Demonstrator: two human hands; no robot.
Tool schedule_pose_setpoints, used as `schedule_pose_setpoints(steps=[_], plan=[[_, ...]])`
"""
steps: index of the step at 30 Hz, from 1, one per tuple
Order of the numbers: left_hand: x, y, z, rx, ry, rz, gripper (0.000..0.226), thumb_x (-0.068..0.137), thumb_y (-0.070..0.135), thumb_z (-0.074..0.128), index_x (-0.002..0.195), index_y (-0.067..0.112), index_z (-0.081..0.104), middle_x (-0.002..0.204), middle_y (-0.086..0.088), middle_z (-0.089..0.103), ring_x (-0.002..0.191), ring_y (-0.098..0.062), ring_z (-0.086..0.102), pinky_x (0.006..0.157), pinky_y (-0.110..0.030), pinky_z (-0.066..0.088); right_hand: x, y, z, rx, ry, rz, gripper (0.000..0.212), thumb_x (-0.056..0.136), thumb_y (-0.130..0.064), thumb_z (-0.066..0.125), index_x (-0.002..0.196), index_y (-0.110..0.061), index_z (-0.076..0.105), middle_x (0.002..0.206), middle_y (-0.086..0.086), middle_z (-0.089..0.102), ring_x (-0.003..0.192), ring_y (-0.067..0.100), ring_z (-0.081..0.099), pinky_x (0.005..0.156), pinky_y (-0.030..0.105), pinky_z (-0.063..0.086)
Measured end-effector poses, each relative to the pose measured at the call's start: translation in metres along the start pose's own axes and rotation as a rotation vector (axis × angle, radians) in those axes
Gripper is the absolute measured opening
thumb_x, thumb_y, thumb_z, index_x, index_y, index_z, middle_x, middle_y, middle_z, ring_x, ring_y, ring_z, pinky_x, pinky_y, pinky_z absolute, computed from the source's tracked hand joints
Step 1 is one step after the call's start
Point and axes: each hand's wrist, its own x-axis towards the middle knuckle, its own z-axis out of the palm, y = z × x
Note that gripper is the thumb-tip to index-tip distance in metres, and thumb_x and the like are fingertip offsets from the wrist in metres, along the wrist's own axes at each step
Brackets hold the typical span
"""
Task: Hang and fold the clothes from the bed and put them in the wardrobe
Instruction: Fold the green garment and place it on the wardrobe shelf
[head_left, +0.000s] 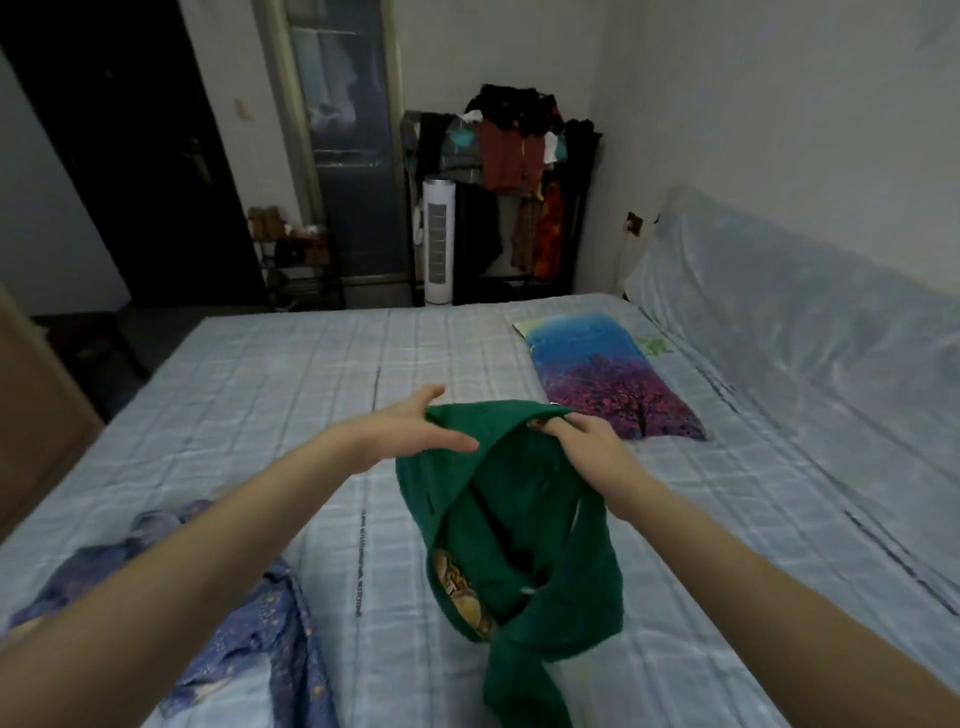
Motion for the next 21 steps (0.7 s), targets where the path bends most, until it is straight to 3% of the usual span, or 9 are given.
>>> schedule_pose_setpoints(steps=[2,5,8,10,12,15,18,19,21], plan=[[-0.004,-0.002,0.026,0.161,0.024,0.098,0.106,0.061,0.051,0.085,0.148,0.035,0.027,0.139,0.006,0.036,0.126,-0.018,0.044,0.100,-0.031,0.043,0.005,-0.009,0.006,-0.072,-0.097,-0.082,0.017,0.086,-0.031,0.065,0.092,-0.019,0.075,0.086,-0.002,0.075,0.086,0.015,0.070,0.085,0.037,0.055],[0.002,-0.010,0.074,0.073,0.168,0.194,0.063,0.075,0.028,0.080,0.130,0.022,0.051,0.123,0.003,0.057,0.108,-0.015,0.058,0.088,-0.029,0.051,0.007,-0.016,0.011,-0.256,-0.173,-0.228,0.020,0.087,-0.034,0.065,0.089,-0.016,0.074,0.083,0.001,0.073,0.083,0.015,0.068,0.077,0.033,0.052],[0.013,-0.029,0.101,0.040,0.428,0.146,0.020,0.082,0.006,0.061,0.099,0.014,0.066,0.094,-0.003,0.070,0.093,-0.023,0.066,0.071,-0.027,0.049,0.008,-0.014,0.001,-0.432,-0.321,-0.363,0.019,0.082,-0.033,0.070,0.079,-0.015,0.066,0.069,-0.003,0.064,0.067,0.013,0.060,0.062,0.032,0.046],[0.014,-0.038,0.100,0.054,0.495,0.061,0.021,0.083,0.001,0.052,0.089,0.013,0.068,0.086,-0.008,0.070,0.088,-0.028,0.066,0.062,-0.027,0.046,0.017,-0.007,-0.019,-0.793,-0.440,-0.462,0.014,0.079,-0.026,0.070,0.086,-0.022,0.059,0.079,-0.004,0.061,0.074,0.014,0.058,0.063,0.029,0.046],[0.011,-0.037,0.093,0.076,0.515,0.020,0.026,0.083,0.001,0.049,0.089,0.014,0.071,0.086,-0.010,0.071,0.087,-0.028,0.066,0.066,-0.027,0.048,0.023,0.006,-0.036,-1.122,-0.462,-0.512,0.033,0.077,-0.013,0.063,0.105,-0.026,0.052,0.101,0.002,0.059,0.091,0.025,0.060,0.074,0.037,0.052],[0.011,-0.012,0.077,0.047,0.587,0.051,0.029,0.082,0.002,0.047,0.082,0.020,0.070,0.071,-0.004,0.066,0.073,-0.023,0.063,0.059,-0.025,0.048,0.030,0.026,-0.051,-1.369,-0.388,-0.567,0.051,0.080,-0.001,0.057,0.125,-0.019,0.039,0.114,0.009,0.052,0.106,0.034,0.055,0.077,0.041,0.048],[0.015,0.013,0.060,-0.044,0.628,0.052,0.033,0.084,0.001,0.045,0.081,0.024,0.069,0.068,-0.002,0.064,0.061,-0.019,0.060,0.049,-0.022,0.046,0.037,0.019,-0.062,-1.541,-0.275,-0.479,0.048,0.086,-0.007,0.055,0.131,-0.017,0.040,0.127,0.009,0.048,0.121,0.031,0.045,0.093,0.048,0.042],[0.014,0.016,0.053,0.015,0.646,0.060,0.034,0.083,0.001,0.047,0.082,0.027,0.068,0.072,0.000,0.065,0.066,-0.020,0.062,0.052,-0.026,0.049,0.041,0.013,-0.067,-1.548,-0.257,-0.382,0.046,0.088,-0.008,0.054,0.131,-0.017,0.043,0.130,0.009,0.046,0.123,0.031,0.043,0.094,0.051,0.041],[0.007,0.015,0.038,0.557,0.744,0.138,0.029,0.080,0.005,0.057,0.092,0.030,0.066,0.084,0.005,0.065,0.079,-0.021,0.063,0.055,-0.031,0.047,0.050,0.002,-0.078,-1.533,-0.220,-0.223,0.043,0.089,-0.009,0.050,0.131,-0.016,0.049,0.131,0.009,0.049,0.122,0.034,0.047,0.095,0.053,0.044]])
